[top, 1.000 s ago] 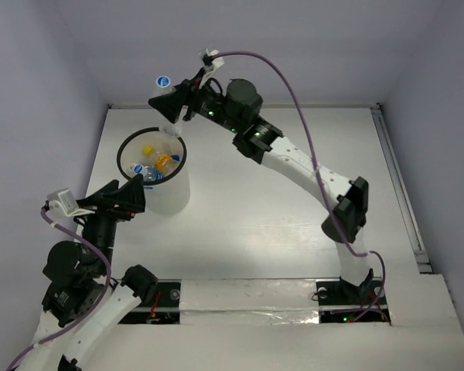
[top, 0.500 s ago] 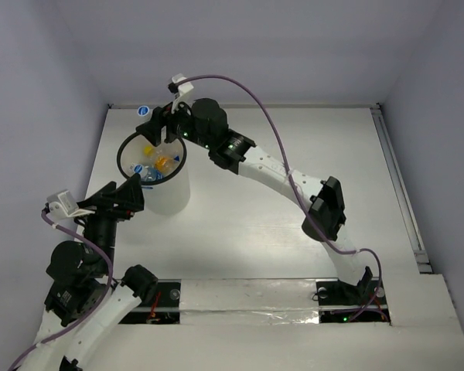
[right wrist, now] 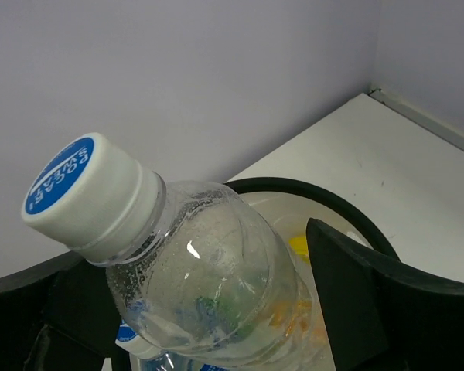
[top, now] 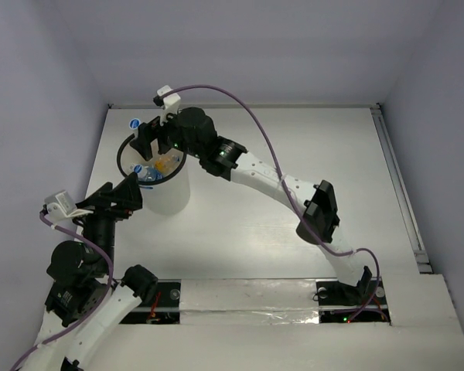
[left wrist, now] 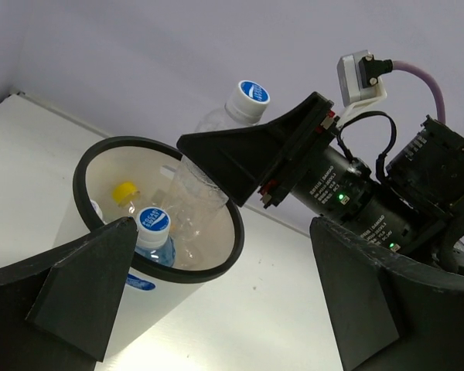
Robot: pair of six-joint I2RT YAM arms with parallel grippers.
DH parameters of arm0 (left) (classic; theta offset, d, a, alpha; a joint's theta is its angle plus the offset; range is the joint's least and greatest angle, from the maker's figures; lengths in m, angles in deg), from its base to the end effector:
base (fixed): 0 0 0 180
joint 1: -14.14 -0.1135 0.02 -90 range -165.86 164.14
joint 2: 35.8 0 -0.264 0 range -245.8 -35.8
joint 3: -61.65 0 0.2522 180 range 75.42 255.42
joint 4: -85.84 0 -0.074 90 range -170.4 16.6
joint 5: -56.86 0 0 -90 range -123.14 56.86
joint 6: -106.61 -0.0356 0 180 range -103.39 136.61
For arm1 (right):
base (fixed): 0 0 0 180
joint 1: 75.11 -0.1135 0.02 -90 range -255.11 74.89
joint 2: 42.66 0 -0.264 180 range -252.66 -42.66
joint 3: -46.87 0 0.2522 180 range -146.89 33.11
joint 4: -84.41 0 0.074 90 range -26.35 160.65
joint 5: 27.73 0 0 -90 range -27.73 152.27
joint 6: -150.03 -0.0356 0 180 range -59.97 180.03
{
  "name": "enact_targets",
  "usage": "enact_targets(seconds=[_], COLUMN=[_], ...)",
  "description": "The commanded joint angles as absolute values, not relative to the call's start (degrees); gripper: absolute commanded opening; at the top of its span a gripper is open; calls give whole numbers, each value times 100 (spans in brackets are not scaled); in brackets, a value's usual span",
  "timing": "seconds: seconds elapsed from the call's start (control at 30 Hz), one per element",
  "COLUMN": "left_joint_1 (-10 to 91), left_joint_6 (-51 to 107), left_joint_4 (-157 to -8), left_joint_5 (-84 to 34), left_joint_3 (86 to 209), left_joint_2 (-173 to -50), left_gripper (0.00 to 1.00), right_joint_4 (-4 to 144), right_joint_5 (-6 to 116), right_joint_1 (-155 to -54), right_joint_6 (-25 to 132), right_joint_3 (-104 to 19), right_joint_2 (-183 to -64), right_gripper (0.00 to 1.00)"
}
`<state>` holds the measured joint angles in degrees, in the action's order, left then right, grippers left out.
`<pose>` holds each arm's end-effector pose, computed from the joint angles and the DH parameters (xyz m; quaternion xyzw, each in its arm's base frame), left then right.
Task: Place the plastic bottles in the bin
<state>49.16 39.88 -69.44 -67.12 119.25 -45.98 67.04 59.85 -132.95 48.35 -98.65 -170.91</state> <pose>0.0330 0.0012 0.3858 -0.1877 0.5520 -0.2463 0.7742 0.2829 0.4527 0.3955 -0.2911 0.6451 0.4150 0.5718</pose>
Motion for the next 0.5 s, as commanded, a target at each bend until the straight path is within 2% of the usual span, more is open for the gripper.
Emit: enact_targets(seconds=[0.0,0.1,0.13,0.2,0.23,0.27,0.33,0.47], left_joint_1=[4886,4886,4886,4886,4886,4886,4886,4886], left_joint_6=[3999,3990,3999,4008,4016,4017,4025,4060], left_joint_4=[-7117,-7099,-7099,-7099,-7099,-7108,-7099,-7082], left_joint_5=[-6882,-6970,-6988,-7049,-7067,-7067,-7076,-7076], left_joint_3=[11954,11971,11971,11971,11971,11971,11971,11998], left_joint_2=[-4600,-4539,-4486,-4398,-4363,-4337,-4293,-4301], left_gripper=[94,95,95,95,95,95,95,95], right_joint_4=[6574,6416,6380,6380,6354,6310,5907,5299], right_joint_5=[6200,6209,6209,6498,6517,6508,6499,6824], right_joint_1=[-13408,-13408,-13460,-13461,-13513,-13514,-13566,-13637], right_joint_6=[5071,5072,5063,5037,5036,5036,5098,5396], right_joint_3=[-9943,-9952,-9952,-9847,-9855,-9855,-10257,-10997], right_joint_2=[-16861,-16844,-16852,-16861,-16922,-16923,-17159,-17424], right_gripper=[94,94,80,62,45,41,37,35])
